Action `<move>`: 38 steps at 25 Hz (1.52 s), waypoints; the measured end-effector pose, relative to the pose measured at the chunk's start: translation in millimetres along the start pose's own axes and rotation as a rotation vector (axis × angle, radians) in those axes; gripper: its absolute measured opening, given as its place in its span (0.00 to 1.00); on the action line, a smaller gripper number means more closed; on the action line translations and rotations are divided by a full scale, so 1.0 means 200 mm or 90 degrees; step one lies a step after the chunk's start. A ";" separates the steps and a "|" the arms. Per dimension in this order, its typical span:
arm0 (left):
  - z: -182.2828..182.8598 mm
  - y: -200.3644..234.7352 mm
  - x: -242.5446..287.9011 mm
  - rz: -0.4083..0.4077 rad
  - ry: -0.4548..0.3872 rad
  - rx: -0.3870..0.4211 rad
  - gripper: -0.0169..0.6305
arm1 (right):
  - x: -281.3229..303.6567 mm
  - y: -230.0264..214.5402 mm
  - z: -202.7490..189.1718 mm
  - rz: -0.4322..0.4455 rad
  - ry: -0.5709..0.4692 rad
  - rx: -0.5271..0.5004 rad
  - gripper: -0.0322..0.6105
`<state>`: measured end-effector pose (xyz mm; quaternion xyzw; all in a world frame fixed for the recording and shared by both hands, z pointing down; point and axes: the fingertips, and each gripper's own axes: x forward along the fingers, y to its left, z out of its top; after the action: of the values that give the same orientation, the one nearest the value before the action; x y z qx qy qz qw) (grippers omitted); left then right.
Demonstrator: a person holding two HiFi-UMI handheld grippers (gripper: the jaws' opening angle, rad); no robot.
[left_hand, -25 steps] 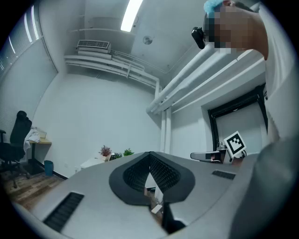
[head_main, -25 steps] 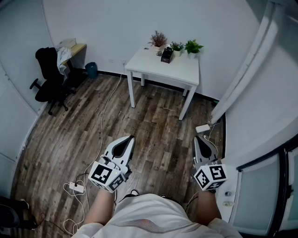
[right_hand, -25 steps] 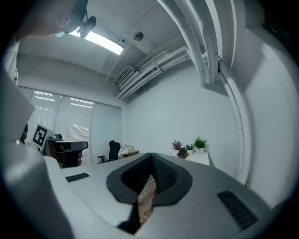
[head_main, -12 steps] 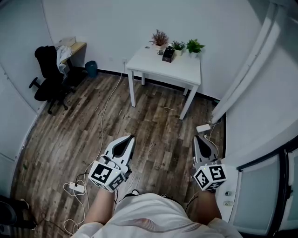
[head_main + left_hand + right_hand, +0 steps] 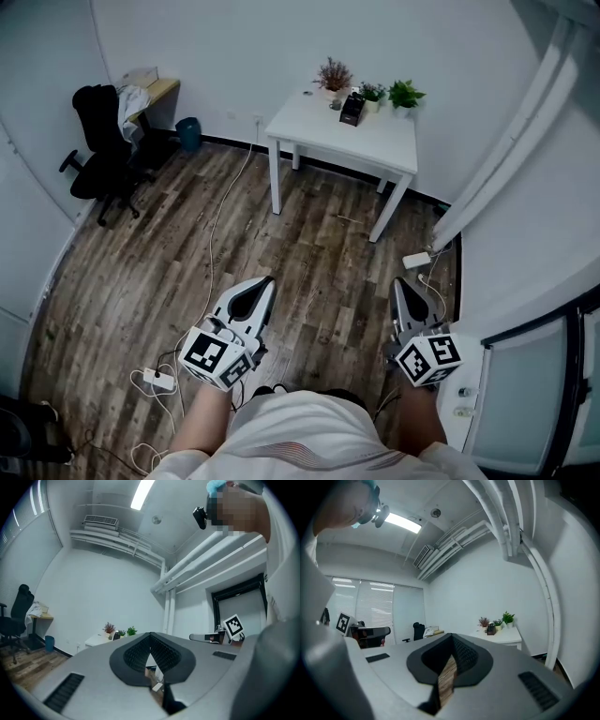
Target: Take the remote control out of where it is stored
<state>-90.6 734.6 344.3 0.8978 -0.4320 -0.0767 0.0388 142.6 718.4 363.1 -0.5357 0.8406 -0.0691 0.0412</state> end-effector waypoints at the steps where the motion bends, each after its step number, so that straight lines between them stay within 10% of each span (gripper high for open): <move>1: 0.00 0.03 -0.01 0.000 0.001 0.000 0.04 | 0.03 0.02 -0.01 0.000 0.001 0.002 0.07; 15: -0.04 0.40 0.13 0.001 0.018 -0.011 0.04 | 0.50 0.03 -0.10 0.009 0.040 0.004 0.07; 38: -0.07 0.93 1.50 0.094 0.062 -0.009 0.04 | 1.77 -1.04 -0.03 0.087 0.071 0.030 0.07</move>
<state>-46.8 384.3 353.0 0.8660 -0.4938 -0.0330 0.0712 178.1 311.3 404.3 -0.4711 0.8744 -0.1155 0.0113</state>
